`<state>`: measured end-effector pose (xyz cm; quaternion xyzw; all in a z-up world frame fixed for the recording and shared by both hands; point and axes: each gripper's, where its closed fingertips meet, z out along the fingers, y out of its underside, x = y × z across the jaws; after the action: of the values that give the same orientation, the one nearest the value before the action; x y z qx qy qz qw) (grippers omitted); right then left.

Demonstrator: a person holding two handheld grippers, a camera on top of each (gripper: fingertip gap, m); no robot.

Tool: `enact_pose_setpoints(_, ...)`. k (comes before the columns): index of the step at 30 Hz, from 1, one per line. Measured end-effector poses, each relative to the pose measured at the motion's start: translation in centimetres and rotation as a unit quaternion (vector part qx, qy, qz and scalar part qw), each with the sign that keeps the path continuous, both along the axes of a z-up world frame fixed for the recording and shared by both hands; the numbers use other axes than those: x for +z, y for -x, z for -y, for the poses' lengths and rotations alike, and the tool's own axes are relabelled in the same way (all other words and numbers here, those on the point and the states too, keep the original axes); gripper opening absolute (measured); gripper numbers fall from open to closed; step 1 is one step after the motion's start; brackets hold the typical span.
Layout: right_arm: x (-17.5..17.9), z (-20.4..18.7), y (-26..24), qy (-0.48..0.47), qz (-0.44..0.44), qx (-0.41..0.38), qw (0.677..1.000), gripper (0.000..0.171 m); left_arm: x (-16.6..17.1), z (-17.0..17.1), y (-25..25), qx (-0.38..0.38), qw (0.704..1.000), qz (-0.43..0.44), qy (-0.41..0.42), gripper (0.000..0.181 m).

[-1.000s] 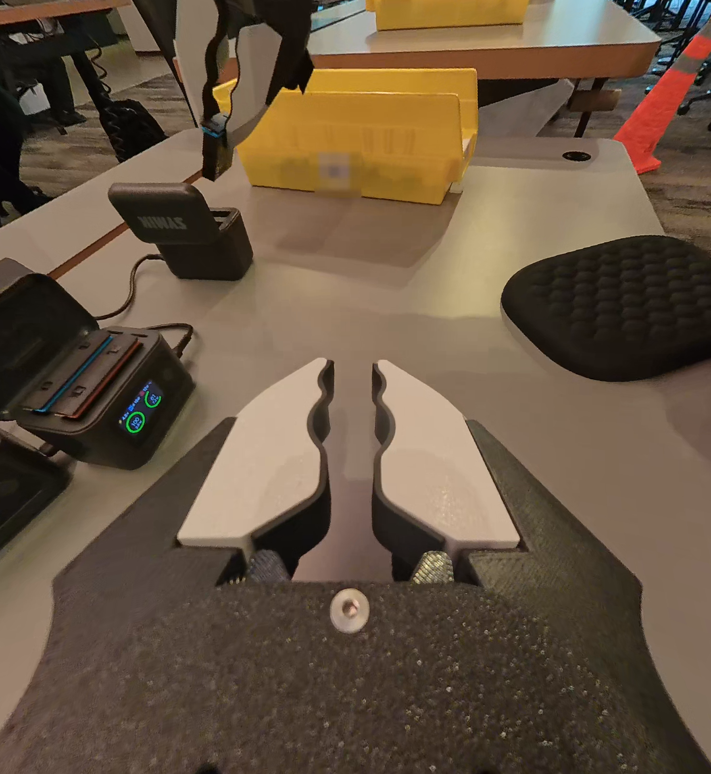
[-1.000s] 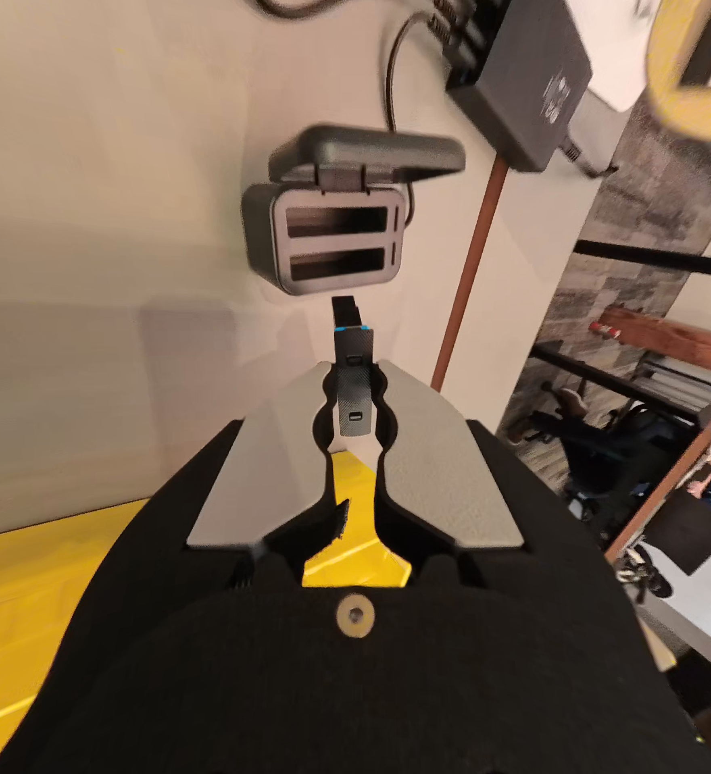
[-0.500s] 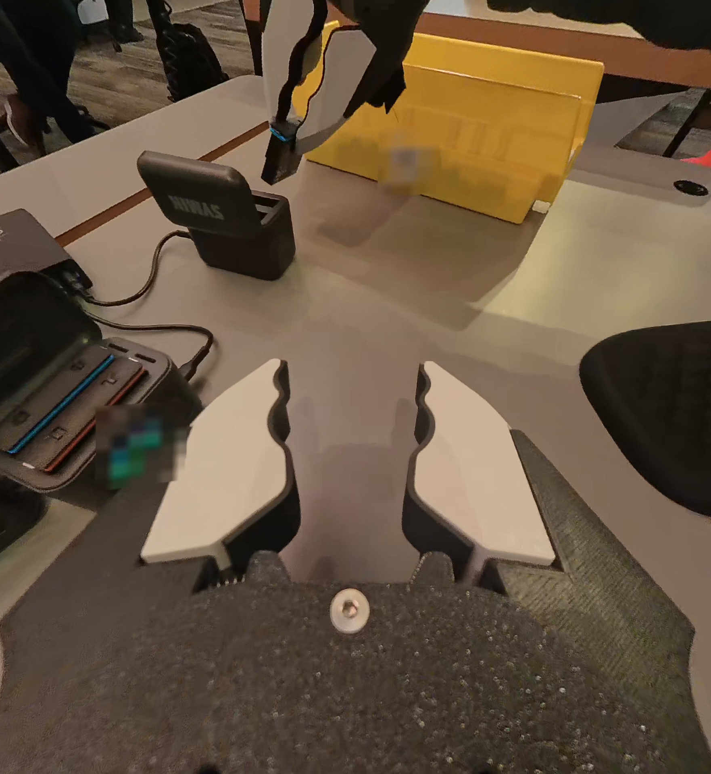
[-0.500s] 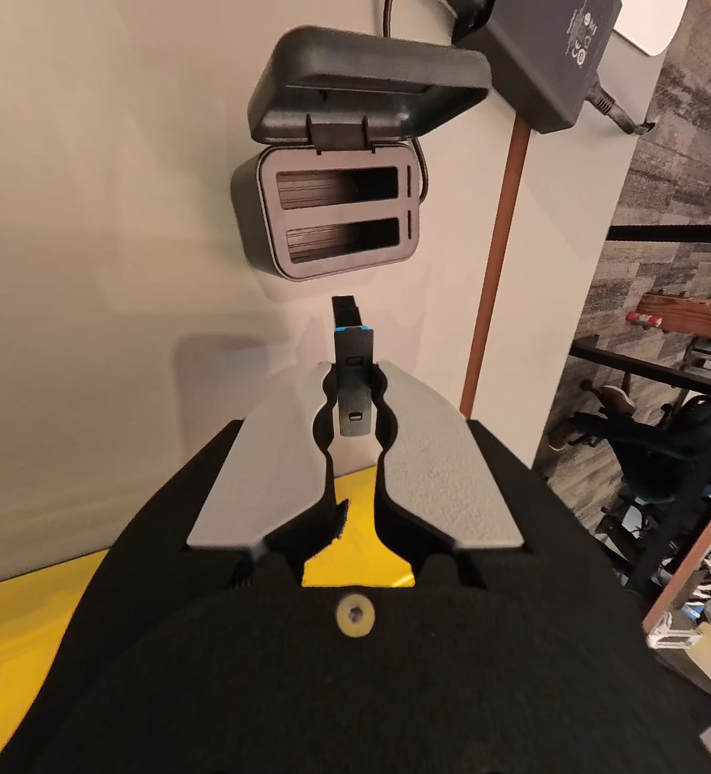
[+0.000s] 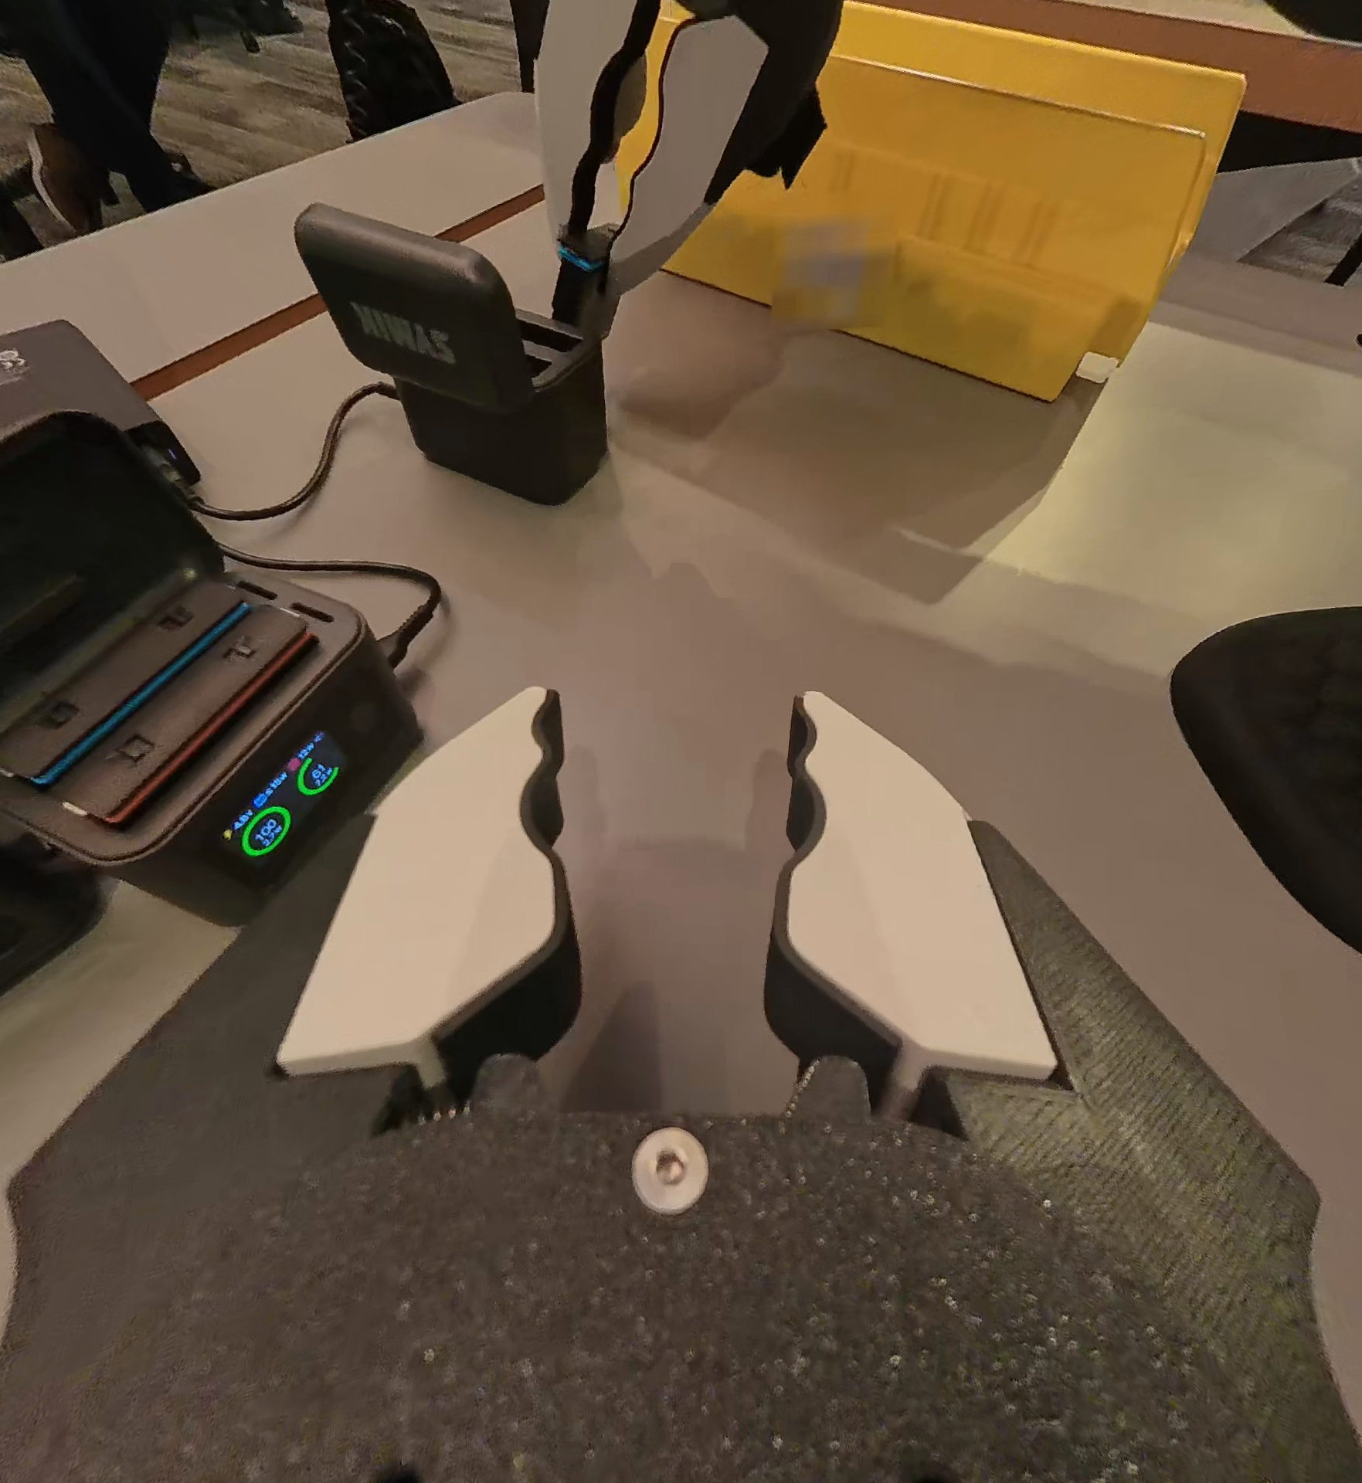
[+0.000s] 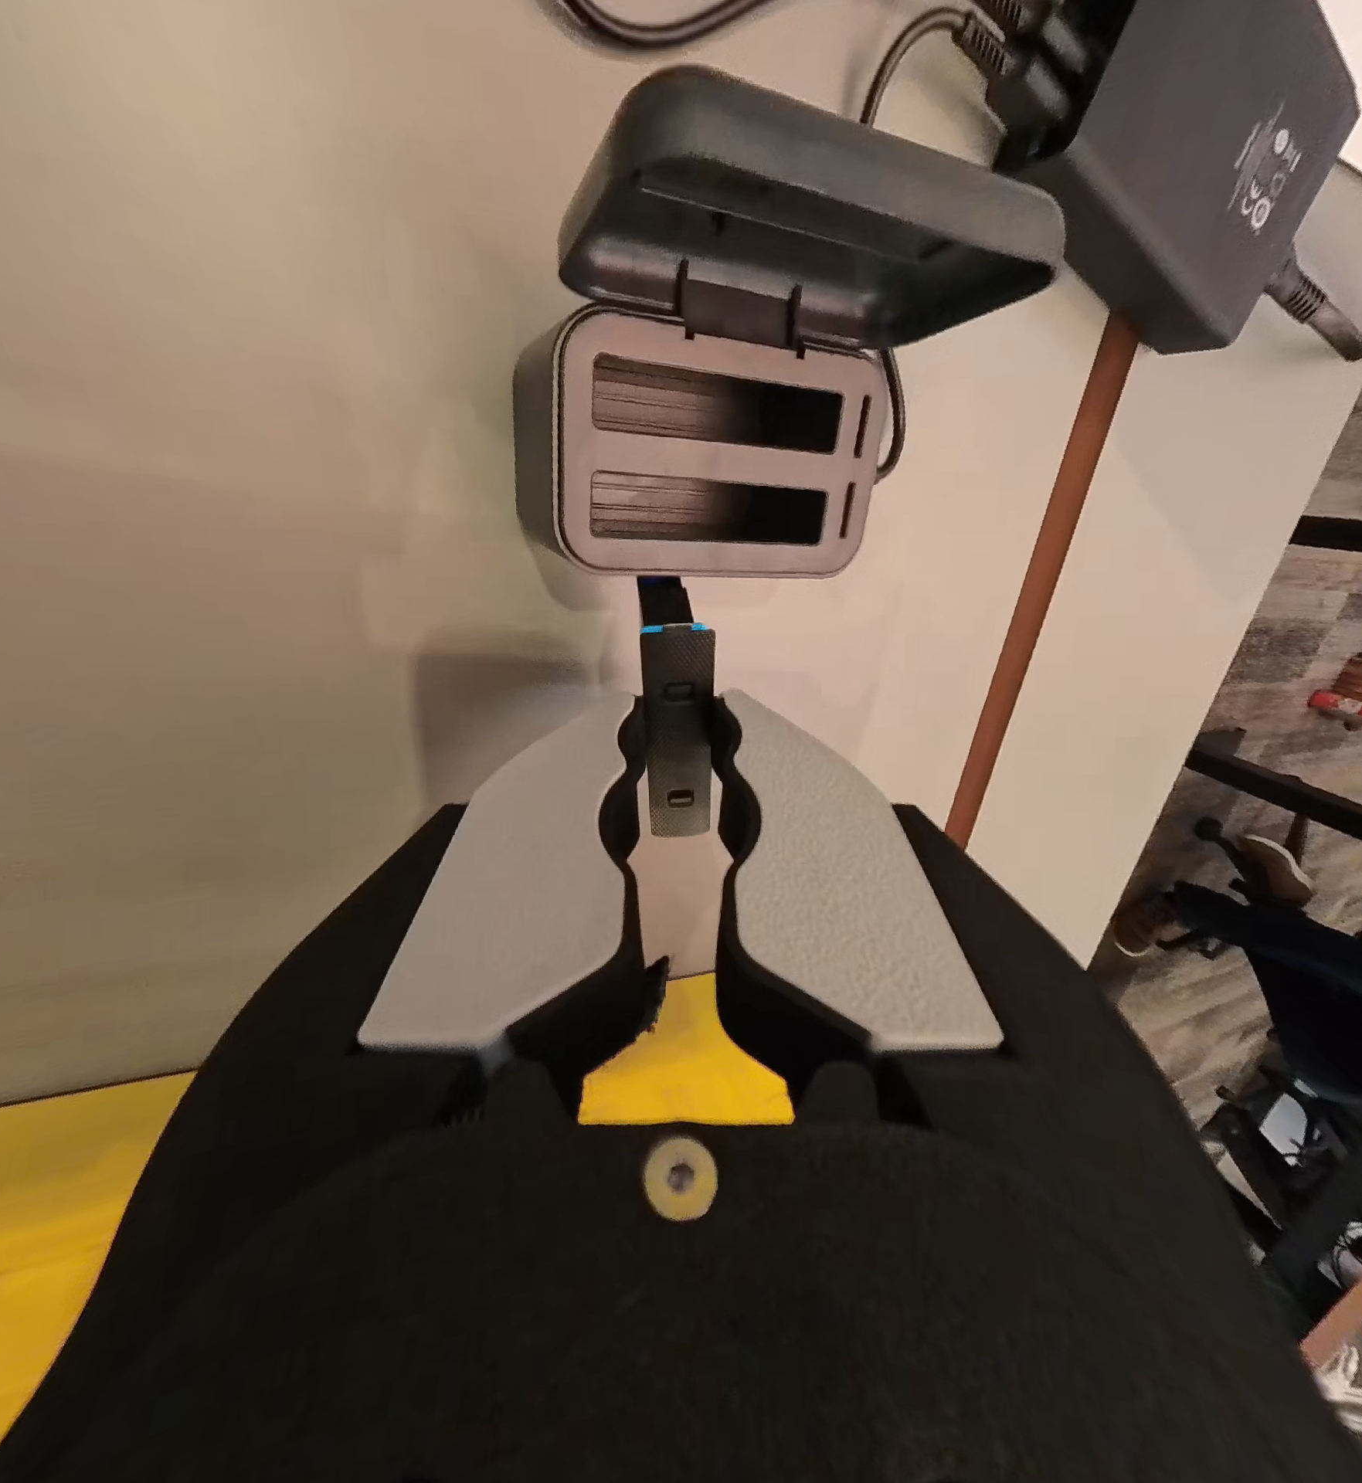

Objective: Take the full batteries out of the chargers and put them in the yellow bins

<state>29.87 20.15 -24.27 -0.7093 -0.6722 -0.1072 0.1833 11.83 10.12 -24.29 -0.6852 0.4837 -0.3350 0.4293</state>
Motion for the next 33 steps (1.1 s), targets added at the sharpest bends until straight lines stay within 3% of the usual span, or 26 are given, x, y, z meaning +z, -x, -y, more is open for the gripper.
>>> enact_pose_setpoints(4,1.1,0.5,0.2,0.002,0.008,0.026,1.0,0.015,-0.1,0.0,0.0,-0.001,1.0,-0.002,-0.003,0.053)
enact_pose_setpoints(9,2.8,0.3,1.7,-0.046,0.074,0.148,0.985,0.015,-0.5,0.2,-0.1,-0.006,1.0,-0.008,-0.001,0.052)
enact_pose_setpoints(15,2.7,-0.6,3.0,-0.077,0.207,0.294,0.93,0.015,-0.6,0.3,-0.1,-0.006,1.0,-0.012,-0.007,0.051)
enact_pose_setpoints(26,2.6,-0.3,4.0,-0.105,0.341,0.479,0.802,0.015,-0.7,0.4,-0.1,-0.015,1.0,-0.012,-0.003,0.05)
enact_pose_setpoints(33,2.3,0.1,4.4,-0.08,0.342,0.518,0.78,0.015,-0.6,0.7,-0.1,-0.023,1.0,-0.006,0.002,0.049)
